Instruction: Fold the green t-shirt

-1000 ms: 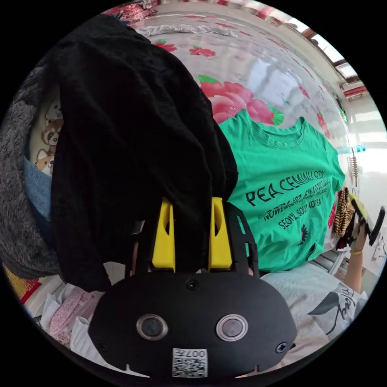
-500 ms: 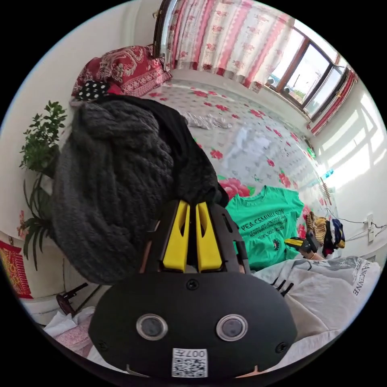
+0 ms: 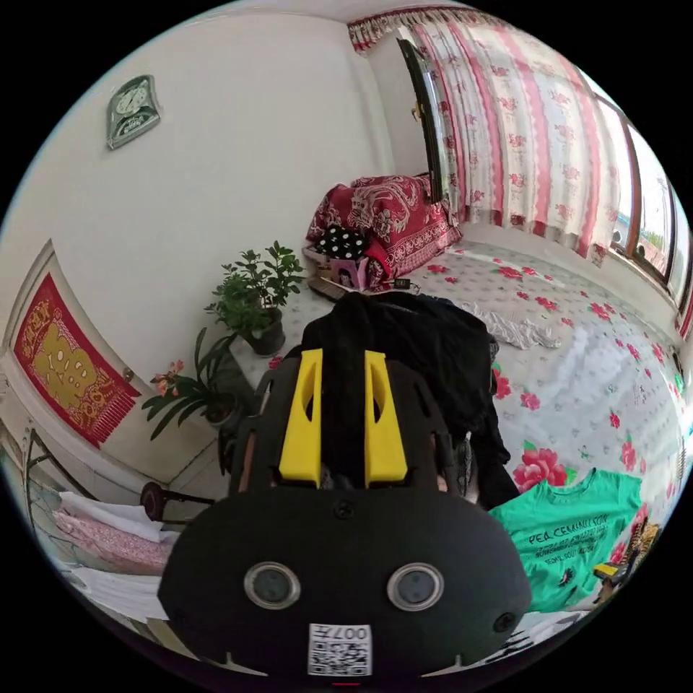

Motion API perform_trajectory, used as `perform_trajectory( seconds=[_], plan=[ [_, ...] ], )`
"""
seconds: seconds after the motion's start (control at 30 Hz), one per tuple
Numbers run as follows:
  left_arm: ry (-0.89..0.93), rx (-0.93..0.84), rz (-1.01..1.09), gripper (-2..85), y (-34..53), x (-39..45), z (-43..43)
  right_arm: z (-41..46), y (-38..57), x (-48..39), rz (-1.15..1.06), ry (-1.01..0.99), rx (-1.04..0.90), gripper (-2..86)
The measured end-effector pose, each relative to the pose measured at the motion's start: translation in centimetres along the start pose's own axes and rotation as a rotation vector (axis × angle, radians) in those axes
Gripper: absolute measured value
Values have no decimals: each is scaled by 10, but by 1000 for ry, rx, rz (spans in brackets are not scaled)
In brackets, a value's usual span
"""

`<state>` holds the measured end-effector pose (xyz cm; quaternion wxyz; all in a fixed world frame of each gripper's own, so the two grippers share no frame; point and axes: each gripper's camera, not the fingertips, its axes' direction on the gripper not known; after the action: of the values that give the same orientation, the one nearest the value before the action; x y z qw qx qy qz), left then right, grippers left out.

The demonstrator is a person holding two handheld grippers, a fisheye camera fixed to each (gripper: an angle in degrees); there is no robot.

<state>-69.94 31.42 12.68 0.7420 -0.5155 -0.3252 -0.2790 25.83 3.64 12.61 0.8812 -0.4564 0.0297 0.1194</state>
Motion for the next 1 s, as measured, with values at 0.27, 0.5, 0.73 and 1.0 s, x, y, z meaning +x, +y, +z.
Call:
perform_trajectory(
  seconds=[0.27, 0.5, 0.73, 1.0],
  plan=[
    [332, -179, 170, 76, 197, 127, 1, -21, 75, 43, 12, -108, 77, 57],
    [628, -545, 384, 118, 281, 248, 60, 24, 77, 0, -186, -181, -54, 90],
    [541, -565, 666, 92, 255, 370, 110, 27, 93, 5, -204, -171, -107, 11],
    [481, -444, 717, 58, 163, 470, 155, -65, 154, 61, -11, -50, 223, 1]
  ],
)
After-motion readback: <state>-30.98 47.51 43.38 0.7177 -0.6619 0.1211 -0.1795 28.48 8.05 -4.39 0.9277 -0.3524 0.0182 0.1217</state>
